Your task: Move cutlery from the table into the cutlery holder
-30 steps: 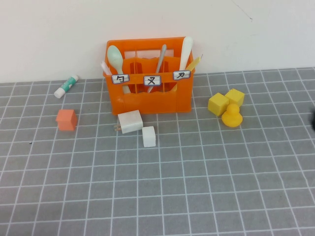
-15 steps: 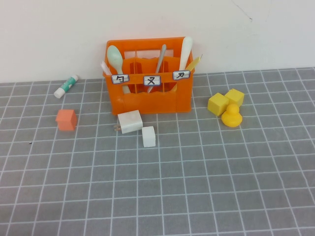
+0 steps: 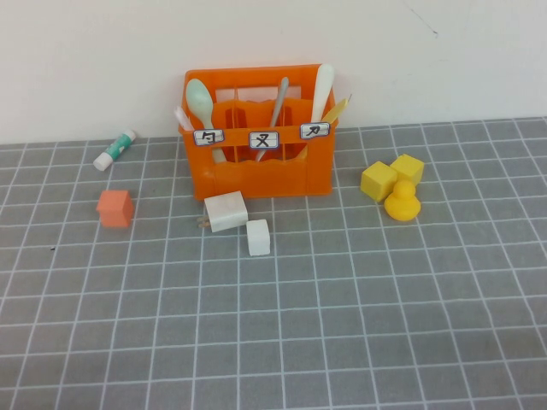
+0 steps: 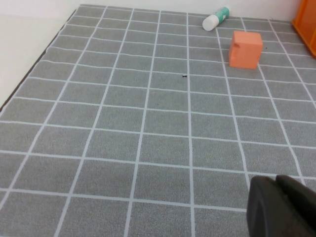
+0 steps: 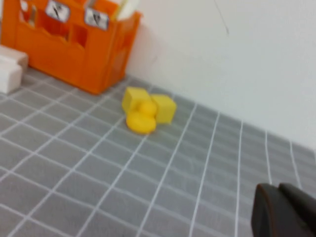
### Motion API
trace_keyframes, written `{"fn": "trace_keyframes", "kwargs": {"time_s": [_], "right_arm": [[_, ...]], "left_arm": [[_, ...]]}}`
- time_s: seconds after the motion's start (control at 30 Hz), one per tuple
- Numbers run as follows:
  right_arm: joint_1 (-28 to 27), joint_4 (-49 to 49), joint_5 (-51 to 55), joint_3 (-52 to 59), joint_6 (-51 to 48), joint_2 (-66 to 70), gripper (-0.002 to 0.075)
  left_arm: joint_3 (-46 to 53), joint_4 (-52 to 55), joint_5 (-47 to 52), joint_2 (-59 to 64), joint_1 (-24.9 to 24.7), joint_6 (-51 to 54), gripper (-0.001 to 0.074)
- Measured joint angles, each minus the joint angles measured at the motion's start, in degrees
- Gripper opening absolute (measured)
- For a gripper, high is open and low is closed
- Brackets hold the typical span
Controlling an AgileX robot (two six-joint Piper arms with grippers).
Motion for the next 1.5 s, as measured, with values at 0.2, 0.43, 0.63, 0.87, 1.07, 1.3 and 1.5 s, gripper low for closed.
{"fn": "trace_keyframes", "kwargs": {"time_s": [0.2, 0.43, 0.63, 0.87, 1.07, 1.3, 1.5], "right_arm": [[-4.66, -32.91, 6.17, 2.31, 40.68, -4.70, -0.0001], [-15.28, -49.36, 13.20, 2.89, 56.15, -10.27, -0.0001], [-16.20, -49.64, 11.08, 3.83, 59.75, -10.92, -0.0001], [-8.74, -49.64, 13.38, 3.83, 64.20, -10.92, -0.0001], [-8.02, -49.64, 16.90, 3.73, 64.73, -10.92, -0.0001], [-8.02, -49.64, 17.02, 3.73, 64.78, -10.92, -0.0001], [-8.02, -49.64, 17.02, 3.73, 64.86, -10.92, -0.0001]], "left_arm": [[0.00, 0.00, 0.00, 0.00, 0.00, 0.00, -0.0001], [0.00, 0.00, 0.00, 0.00, 0.00, -0.10, -0.0001], [0.00, 0.00, 0.00, 0.00, 0.00, -0.10, -0.0001], [0.00, 0.00, 0.00, 0.00, 0.00, -0.10, -0.0001], [0.00, 0.00, 0.00, 0.00, 0.00, -0.10, -0.0001], [0.00, 0.00, 0.00, 0.00, 0.00, -0.10, -0.0001], [0.00, 0.00, 0.00, 0.00, 0.00, -0.10, -0.0001]]}}
